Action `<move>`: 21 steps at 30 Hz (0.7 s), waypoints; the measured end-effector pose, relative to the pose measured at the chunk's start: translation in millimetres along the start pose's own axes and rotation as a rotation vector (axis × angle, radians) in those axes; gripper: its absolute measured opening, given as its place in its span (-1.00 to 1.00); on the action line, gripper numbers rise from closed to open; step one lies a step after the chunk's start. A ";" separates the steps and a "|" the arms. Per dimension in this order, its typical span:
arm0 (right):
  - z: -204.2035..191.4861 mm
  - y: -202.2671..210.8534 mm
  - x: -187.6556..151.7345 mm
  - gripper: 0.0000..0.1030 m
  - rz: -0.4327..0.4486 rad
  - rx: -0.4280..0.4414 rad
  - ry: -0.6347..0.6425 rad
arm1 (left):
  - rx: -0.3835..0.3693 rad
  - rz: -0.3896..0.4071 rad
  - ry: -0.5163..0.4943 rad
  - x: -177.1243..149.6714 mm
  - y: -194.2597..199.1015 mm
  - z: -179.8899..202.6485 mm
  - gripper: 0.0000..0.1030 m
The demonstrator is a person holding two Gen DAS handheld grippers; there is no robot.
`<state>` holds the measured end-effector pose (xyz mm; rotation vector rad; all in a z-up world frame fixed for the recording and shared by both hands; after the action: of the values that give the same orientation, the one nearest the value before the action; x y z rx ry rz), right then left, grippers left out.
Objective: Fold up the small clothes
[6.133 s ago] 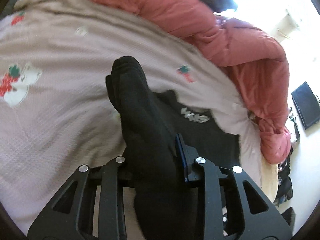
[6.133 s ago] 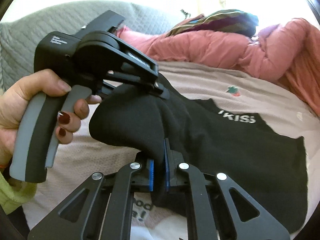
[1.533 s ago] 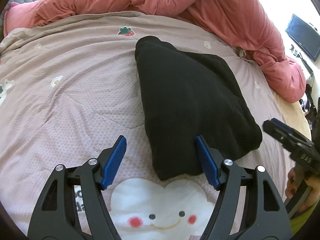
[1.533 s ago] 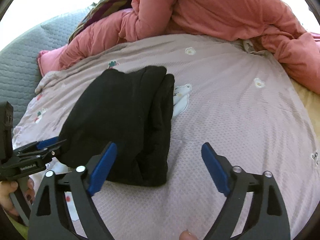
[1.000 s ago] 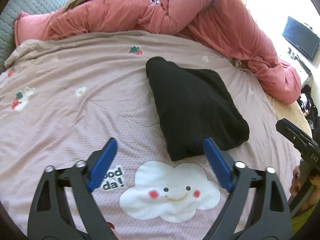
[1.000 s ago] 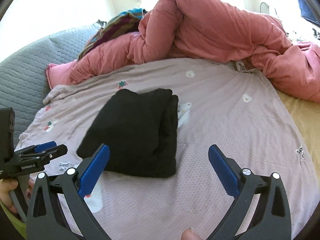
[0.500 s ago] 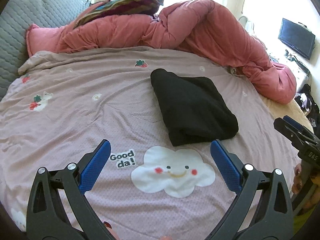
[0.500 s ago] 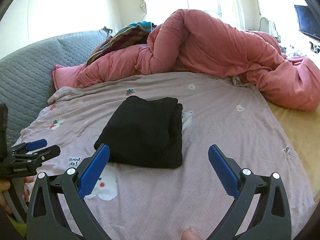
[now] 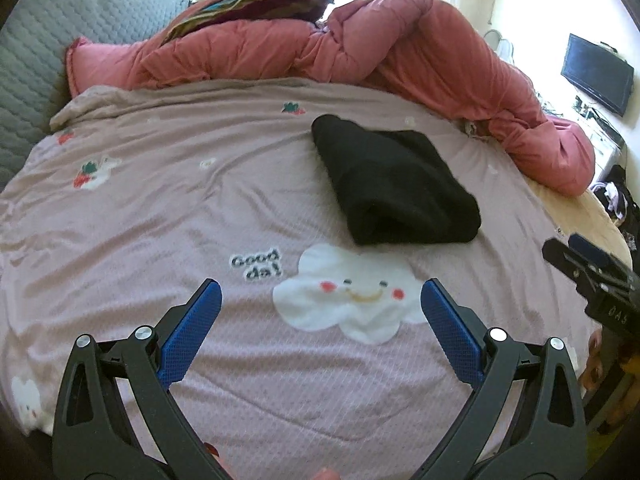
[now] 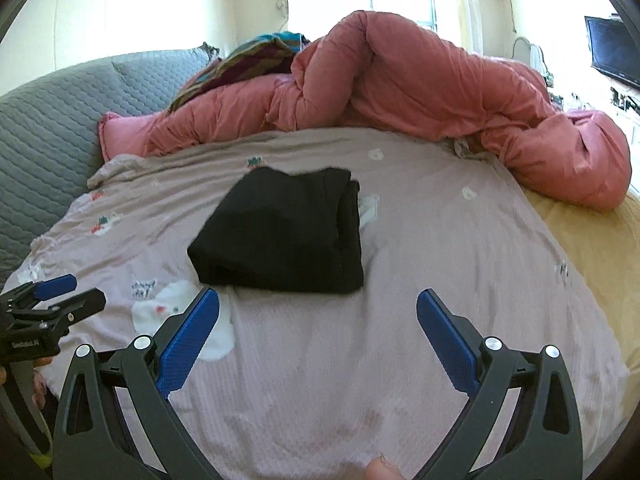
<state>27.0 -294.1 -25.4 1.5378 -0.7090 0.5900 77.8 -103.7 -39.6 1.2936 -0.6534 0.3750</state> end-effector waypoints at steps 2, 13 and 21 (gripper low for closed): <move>-0.8 -4.8 -9.6 0.91 -0.019 -0.001 -0.008 | 0.001 -0.010 0.004 -6.3 -2.9 -2.7 0.82; -11.5 -20.9 -29.6 0.91 -0.069 -0.014 -0.006 | 0.009 -0.058 0.011 -24.7 -14.9 -6.6 0.82; -10.4 -21.9 -30.4 0.91 -0.073 -0.016 -0.010 | 0.023 -0.056 0.013 -24.0 -13.6 -7.8 0.82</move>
<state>23.0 -280.3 -61.5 1.5461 -0.6604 0.5215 69.4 -97.3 -66.2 1.3279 -0.6017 0.3459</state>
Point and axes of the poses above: each gripper's, at about its wrist camera, not at the fingertips, and y roughly against the way its jaws point, z to its right, x to its top, the point moved 9 cm from there along -y, roughly the way its jaws point, and after that the axes turned 5 degrees about -z, right-handed, at the moved point
